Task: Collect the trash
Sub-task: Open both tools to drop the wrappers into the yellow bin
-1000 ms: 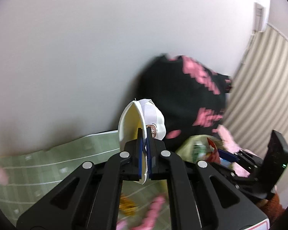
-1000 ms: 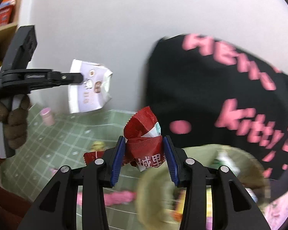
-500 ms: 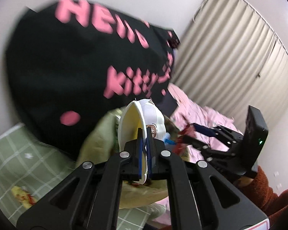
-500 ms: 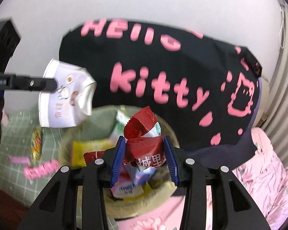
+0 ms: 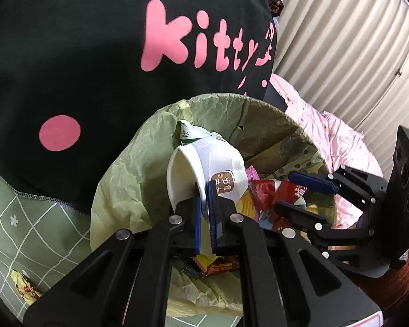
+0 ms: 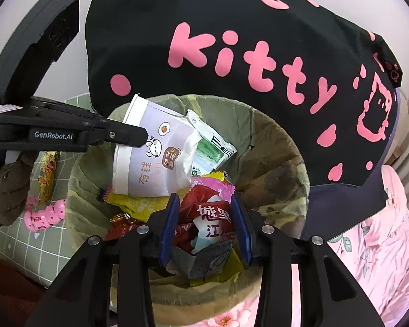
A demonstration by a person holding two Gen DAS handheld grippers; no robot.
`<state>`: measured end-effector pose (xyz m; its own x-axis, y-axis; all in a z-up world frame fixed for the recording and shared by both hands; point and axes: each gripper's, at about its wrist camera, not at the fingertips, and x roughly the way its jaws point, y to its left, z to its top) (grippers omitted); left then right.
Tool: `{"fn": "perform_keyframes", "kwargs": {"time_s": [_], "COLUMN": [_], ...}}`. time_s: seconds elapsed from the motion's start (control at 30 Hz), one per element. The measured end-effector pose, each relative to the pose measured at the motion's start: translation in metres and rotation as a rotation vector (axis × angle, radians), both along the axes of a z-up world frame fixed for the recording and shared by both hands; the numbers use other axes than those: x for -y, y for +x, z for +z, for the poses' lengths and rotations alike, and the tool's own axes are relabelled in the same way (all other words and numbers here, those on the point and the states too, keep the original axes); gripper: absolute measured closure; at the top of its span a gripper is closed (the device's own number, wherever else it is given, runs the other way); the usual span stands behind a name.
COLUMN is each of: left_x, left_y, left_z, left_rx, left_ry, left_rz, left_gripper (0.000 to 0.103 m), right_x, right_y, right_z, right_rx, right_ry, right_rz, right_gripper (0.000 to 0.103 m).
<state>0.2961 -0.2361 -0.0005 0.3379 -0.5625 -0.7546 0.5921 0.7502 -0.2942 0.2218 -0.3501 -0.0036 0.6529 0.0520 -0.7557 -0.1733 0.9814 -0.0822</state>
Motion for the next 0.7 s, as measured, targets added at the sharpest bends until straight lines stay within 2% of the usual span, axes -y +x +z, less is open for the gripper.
{"fn": "perform_keyframes", "kwargs": {"time_s": [0.27,0.4,0.43,0.47,0.5,0.53,0.6,0.7], "left_x": [0.006,-0.007,-0.012,-0.017,-0.022,-0.027,-0.037,-0.059], "left_y": [0.002,0.005,0.005,0.005,0.004,0.002,-0.003,-0.013], "left_z": [-0.003,-0.003,-0.002,-0.001,0.0,0.001,0.005,0.014], "left_rx": [-0.014,-0.055,-0.071,-0.087,-0.1,-0.115,-0.125,-0.115], "left_ry": [-0.001,-0.052,-0.076,-0.102,-0.123,-0.15,-0.178,-0.219], "left_rz": [-0.001,0.01,0.012,0.008,0.003,-0.002,-0.006,0.011], "left_gripper": [0.098,0.097,0.093,0.08,0.074,0.06,0.057,0.052], "right_x": [0.001,0.006,0.007,0.008,0.01,0.01,0.009,0.005], "right_y": [-0.005,-0.01,-0.012,-0.014,-0.015,-0.015,-0.018,-0.023], "right_z": [0.003,0.009,0.009,0.011,0.011,0.011,0.012,0.017], "right_rx": [0.005,0.024,0.026,0.031,0.031,0.028,0.027,0.046], "right_ry": [0.007,0.046,0.055,0.068,0.081,0.087,0.081,0.075], "right_rz": [-0.012,-0.04,-0.046,-0.052,-0.055,-0.056,-0.065,-0.07], "right_gripper": [0.066,0.066,0.066,0.066,0.065,0.065,0.06,0.059]}}
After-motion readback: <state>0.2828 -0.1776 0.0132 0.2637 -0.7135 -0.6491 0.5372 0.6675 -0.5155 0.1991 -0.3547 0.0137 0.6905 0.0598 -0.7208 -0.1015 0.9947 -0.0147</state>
